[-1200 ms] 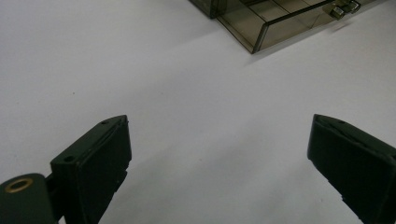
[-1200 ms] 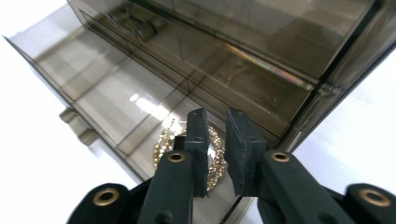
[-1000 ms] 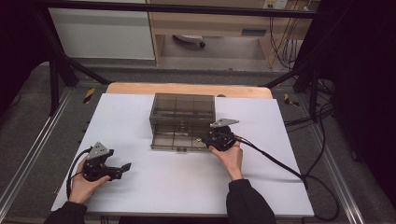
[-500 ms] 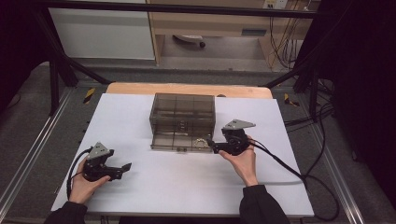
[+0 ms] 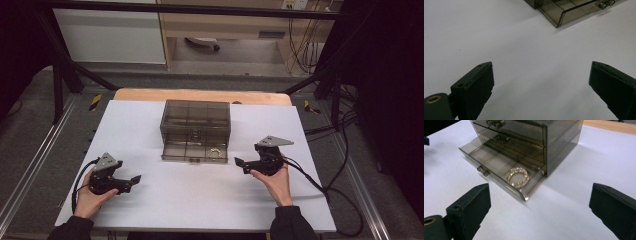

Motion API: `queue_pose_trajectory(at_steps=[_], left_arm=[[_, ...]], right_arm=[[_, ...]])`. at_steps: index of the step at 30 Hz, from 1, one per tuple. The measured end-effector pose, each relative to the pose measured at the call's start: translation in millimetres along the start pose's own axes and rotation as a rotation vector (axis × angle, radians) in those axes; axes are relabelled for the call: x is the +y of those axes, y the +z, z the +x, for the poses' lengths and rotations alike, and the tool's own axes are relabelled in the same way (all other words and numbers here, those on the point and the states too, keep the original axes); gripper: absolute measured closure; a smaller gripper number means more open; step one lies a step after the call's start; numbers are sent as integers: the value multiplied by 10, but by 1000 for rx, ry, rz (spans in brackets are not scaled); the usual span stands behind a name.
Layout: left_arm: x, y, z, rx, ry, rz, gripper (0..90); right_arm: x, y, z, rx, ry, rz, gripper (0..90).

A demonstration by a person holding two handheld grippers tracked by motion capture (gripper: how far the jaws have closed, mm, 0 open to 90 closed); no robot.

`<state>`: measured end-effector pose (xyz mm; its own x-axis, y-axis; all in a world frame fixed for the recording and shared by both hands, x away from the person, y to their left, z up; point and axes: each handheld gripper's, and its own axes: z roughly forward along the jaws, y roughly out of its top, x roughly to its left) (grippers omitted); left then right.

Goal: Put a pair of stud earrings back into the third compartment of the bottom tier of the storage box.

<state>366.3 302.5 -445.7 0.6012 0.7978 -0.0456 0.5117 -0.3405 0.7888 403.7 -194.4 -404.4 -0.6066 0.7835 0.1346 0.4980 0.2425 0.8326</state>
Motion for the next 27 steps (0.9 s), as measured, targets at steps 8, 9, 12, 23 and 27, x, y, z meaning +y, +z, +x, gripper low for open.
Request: queue_pose_trajectory(at_steps=[8, 9, 12, 23, 27], left_arm=[[0, 7, -14, -4, 5, 6, 59], [0, 6, -14, -4, 5, 5, 59], [-1, 6, -13, -5, 5, 6, 59], [0, 9, -26, -7, 7, 8, 59], [-2, 14, -36, -10, 5, 5, 59]], right_arm=[[-243, -117, -142, 21, 22, 22, 9], [-272, -126, -161, 23, 20, 23, 9], [-366, -161, -210, 31, 26, 33, 8], [-612, -304, -356, 54, 31, 49, 8], [-701, -333, -391, 58, 32, 68, 8]])
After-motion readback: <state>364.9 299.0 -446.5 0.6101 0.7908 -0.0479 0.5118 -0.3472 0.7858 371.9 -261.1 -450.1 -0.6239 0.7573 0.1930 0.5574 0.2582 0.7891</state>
